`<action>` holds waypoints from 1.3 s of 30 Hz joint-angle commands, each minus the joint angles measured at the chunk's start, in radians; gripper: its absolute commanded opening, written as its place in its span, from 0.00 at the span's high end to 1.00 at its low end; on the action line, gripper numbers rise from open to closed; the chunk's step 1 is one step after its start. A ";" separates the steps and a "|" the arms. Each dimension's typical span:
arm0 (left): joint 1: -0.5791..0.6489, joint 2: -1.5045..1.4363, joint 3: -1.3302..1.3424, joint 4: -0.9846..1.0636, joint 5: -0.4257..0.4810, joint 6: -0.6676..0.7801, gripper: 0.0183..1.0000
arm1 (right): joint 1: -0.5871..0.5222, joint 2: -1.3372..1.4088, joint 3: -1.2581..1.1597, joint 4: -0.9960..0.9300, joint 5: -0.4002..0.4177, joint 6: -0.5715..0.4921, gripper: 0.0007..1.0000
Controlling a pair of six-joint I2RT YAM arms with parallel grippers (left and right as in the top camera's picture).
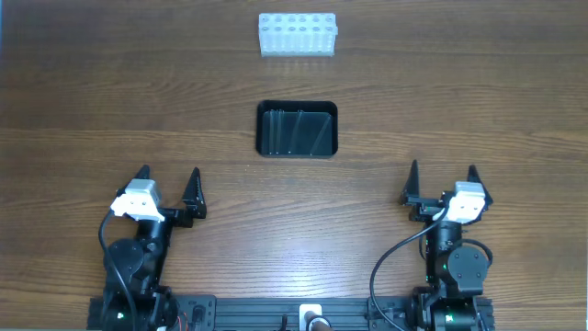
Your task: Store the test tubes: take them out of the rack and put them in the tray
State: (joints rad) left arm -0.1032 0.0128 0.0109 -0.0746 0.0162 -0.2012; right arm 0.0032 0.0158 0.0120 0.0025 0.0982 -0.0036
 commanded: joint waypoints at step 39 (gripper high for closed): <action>0.006 -0.006 -0.005 -0.002 0.010 0.015 0.00 | -0.019 -0.009 -0.007 -0.070 -0.016 0.003 0.01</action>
State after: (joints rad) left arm -0.1032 0.0128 0.0109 -0.0746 0.0162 -0.2012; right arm -0.0063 0.0158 0.0109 -0.0635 0.0910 -0.0036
